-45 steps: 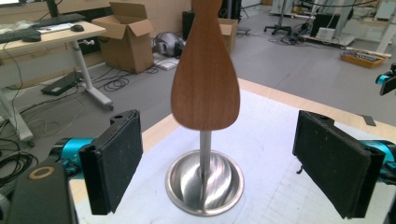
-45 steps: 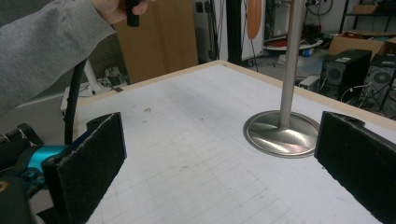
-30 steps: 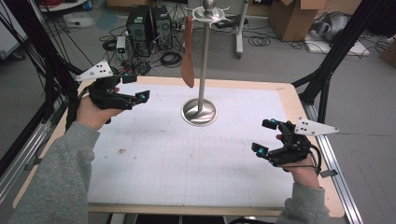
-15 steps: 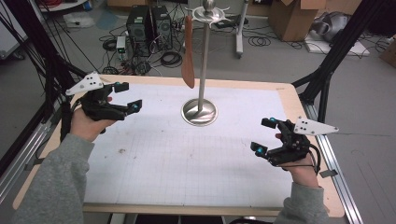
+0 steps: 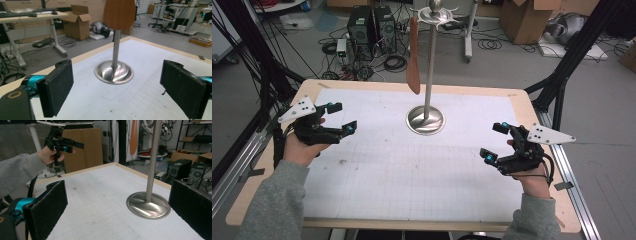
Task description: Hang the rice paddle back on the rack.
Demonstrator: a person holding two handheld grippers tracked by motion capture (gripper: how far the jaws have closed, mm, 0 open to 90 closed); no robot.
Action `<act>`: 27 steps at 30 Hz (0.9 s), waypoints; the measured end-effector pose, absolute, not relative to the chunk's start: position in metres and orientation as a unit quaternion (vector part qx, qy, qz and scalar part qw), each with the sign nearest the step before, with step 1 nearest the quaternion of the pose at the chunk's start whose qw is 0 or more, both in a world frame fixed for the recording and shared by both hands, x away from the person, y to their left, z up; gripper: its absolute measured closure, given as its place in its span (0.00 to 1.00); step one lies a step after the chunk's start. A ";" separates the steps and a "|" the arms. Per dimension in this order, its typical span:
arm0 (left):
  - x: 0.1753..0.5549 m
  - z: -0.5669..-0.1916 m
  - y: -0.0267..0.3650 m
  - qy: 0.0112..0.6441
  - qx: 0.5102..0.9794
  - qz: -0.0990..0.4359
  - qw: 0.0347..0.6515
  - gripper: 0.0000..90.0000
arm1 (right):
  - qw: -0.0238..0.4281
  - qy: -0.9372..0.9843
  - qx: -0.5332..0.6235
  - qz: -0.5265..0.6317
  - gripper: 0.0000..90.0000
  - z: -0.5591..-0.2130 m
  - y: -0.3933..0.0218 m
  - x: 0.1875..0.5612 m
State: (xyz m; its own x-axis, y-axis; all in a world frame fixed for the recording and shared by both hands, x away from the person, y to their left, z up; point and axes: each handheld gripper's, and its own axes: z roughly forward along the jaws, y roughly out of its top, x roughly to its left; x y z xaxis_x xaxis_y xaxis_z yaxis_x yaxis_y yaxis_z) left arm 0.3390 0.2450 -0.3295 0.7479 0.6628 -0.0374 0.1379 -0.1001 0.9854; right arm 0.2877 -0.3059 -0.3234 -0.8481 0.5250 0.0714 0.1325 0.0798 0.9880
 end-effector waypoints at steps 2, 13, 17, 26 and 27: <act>0.335 -0.332 0.254 0.289 0.702 0.221 0.612 0.13 | 0.155 0.719 0.230 0.637 0.01 -0.324 -0.306 0.288; 0.319 -0.345 0.276 0.296 0.705 0.245 0.596 0.13 | 0.153 0.723 0.234 0.632 0.01 -0.327 -0.303 0.291; 0.311 -0.348 0.284 0.303 0.698 0.256 0.596 0.13 | 0.150 0.719 0.241 0.635 0.01 -0.331 -0.305 0.293; 0.298 -0.353 0.297 0.314 0.680 0.270 0.605 0.13 | 0.159 0.713 0.271 0.627 0.01 -0.343 -0.313 0.298; 0.297 -0.354 0.298 0.316 0.679 0.270 0.605 0.13 | 0.163 0.711 0.273 0.627 0.01 -0.344 -0.314 0.298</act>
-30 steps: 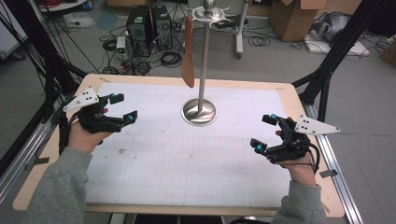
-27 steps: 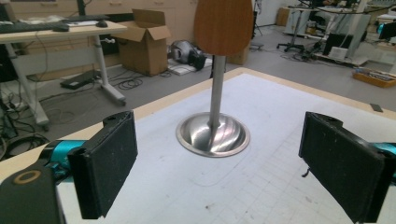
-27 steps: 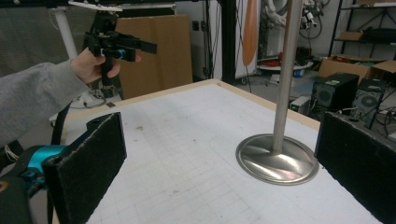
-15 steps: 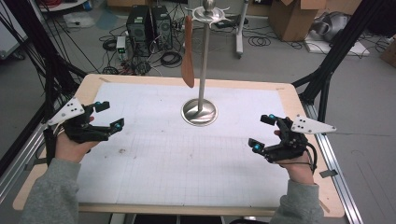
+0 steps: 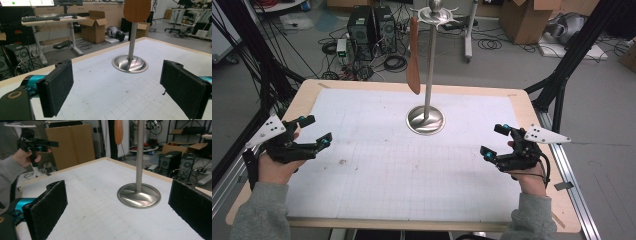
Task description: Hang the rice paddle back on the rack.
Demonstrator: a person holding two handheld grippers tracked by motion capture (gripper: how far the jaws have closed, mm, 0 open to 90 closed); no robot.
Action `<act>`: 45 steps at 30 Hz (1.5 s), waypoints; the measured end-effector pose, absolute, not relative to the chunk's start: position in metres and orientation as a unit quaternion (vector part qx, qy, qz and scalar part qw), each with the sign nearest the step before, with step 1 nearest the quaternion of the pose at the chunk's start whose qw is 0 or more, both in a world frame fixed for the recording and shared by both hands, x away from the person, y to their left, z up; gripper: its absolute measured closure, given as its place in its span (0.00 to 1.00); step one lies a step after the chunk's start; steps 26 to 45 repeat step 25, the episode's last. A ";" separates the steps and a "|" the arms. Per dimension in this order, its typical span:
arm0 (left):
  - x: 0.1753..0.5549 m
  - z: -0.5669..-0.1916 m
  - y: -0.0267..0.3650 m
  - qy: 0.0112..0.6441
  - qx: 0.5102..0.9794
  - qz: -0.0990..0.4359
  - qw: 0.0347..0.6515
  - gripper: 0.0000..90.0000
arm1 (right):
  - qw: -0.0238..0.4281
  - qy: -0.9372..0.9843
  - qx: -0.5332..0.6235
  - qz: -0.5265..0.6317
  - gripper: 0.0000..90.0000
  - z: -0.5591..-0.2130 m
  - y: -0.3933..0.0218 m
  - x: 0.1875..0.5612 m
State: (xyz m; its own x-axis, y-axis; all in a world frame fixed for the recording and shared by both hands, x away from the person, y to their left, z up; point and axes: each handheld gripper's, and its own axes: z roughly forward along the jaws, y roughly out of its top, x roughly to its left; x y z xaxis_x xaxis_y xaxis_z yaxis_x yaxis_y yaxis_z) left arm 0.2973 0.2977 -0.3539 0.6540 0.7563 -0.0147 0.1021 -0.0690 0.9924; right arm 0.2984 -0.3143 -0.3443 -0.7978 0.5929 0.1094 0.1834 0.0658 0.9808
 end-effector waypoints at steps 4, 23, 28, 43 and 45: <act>0.295 -0.358 0.300 0.324 0.674 0.274 0.605 0.13 | 0.170 0.706 0.283 0.627 0.01 -0.346 -0.319 0.296; 0.288 -0.364 0.303 0.349 0.662 0.299 0.592 0.13 | 0.197 0.695 0.319 0.614 0.01 -0.360 -0.341 0.291; 0.289 -0.363 0.303 0.350 0.662 0.300 0.591 0.13 | 0.198 0.695 0.319 0.613 0.01 -0.361 -0.341 0.291; 0.289 -0.363 0.303 0.350 0.662 0.300 0.591 0.13 | 0.198 0.695 0.319 0.613 0.01 -0.361 -0.341 0.291; 0.289 -0.363 0.303 0.350 0.662 0.300 0.591 0.13 | 0.198 0.695 0.319 0.613 0.01 -0.361 -0.341 0.291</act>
